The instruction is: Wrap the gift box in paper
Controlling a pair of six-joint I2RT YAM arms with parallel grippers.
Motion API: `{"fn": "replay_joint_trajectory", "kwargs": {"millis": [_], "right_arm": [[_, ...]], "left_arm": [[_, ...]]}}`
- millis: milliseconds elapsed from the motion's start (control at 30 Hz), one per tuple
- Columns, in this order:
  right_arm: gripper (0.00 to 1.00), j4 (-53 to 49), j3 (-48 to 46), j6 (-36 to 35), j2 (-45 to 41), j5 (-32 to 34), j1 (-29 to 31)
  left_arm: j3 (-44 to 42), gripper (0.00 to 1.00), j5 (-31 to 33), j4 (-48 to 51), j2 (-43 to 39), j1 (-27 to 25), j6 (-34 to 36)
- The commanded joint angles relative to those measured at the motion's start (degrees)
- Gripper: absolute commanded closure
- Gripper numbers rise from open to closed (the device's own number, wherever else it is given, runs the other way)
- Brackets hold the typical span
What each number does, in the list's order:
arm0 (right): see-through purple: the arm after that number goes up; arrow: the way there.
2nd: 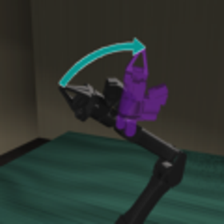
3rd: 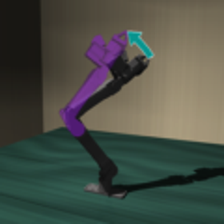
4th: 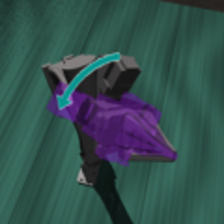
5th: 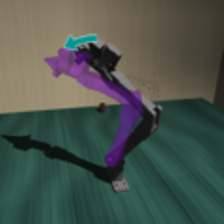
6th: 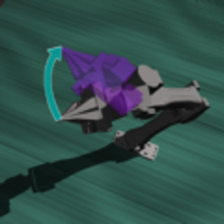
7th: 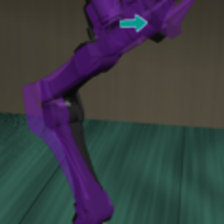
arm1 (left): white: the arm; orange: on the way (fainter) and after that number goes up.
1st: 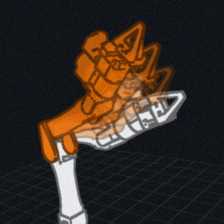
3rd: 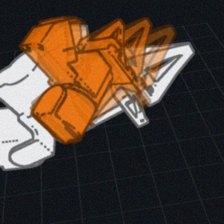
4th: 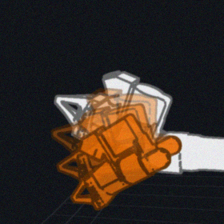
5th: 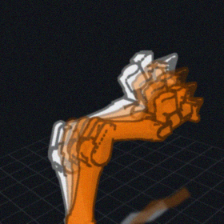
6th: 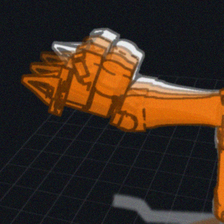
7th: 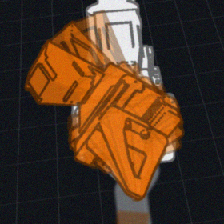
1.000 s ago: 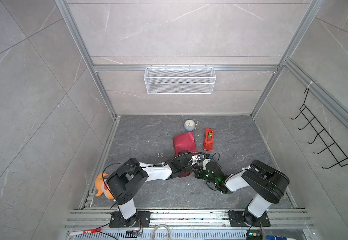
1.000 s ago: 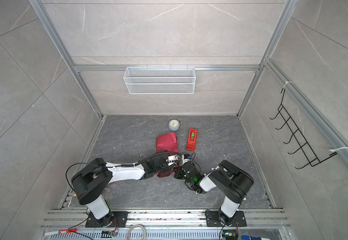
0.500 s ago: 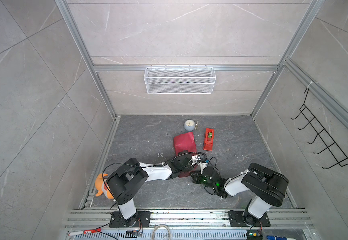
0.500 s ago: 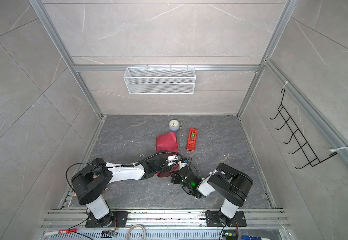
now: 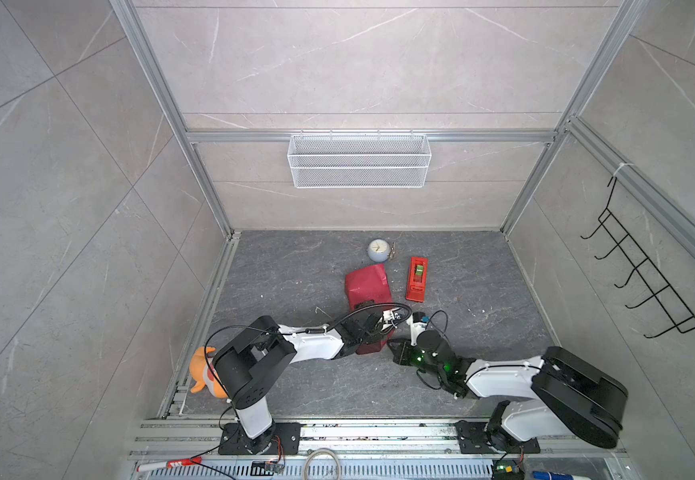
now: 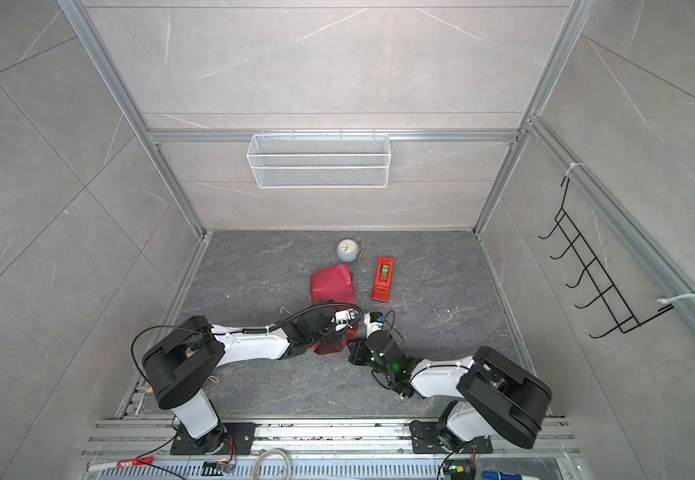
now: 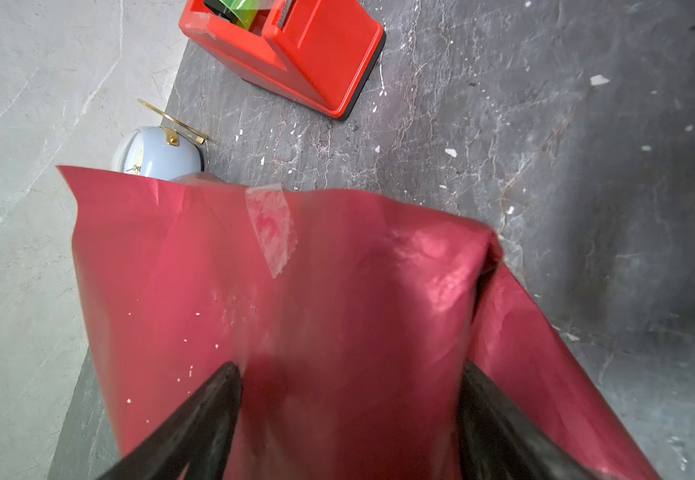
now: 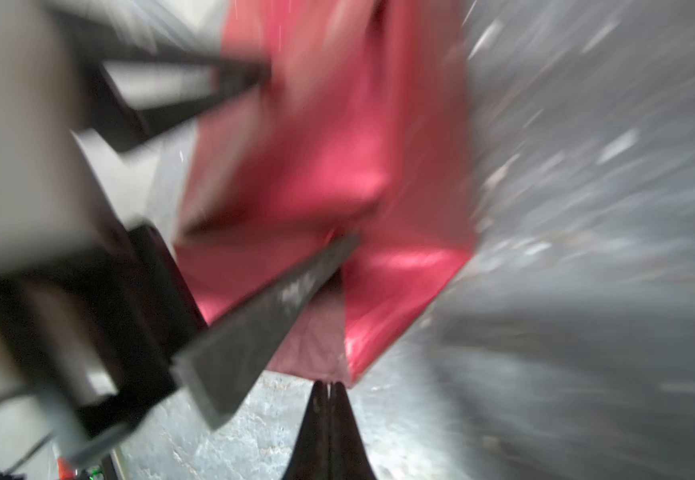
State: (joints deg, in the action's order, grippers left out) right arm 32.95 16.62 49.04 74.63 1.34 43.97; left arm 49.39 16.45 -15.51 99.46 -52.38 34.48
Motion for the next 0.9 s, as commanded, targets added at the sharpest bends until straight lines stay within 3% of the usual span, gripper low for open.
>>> {"fn": "replay_joint_trajectory", "kwargs": {"millis": [0,167,367,667,867], "right_arm": [[0.95,-10.1,-1.7,-3.8,-7.0,-0.8,-5.2],[0.83,-22.7,2.5,-8.4,-14.6,-1.5,-11.6],[0.71,-28.1,7.3,-9.5,-12.4,-3.8,-16.9],[0.53,-33.2,15.1,-15.3,-10.6,-4.2,-17.2],[0.35,-27.0,18.9,-14.0,-2.6,-10.4,-16.4]], "left_arm": [[-0.1,0.18,-0.2,4.9,1.0,0.1,-1.1],[0.1,0.18,-0.1,4.9,0.7,-0.2,-1.3],[1.0,0.15,-0.8,4.9,-1.4,-0.5,-3.7],[0.9,0.09,-5.0,6.1,-9.6,-0.9,-11.4],[-4.1,0.07,-4.4,6.1,-20.3,-0.7,-21.1]]}}
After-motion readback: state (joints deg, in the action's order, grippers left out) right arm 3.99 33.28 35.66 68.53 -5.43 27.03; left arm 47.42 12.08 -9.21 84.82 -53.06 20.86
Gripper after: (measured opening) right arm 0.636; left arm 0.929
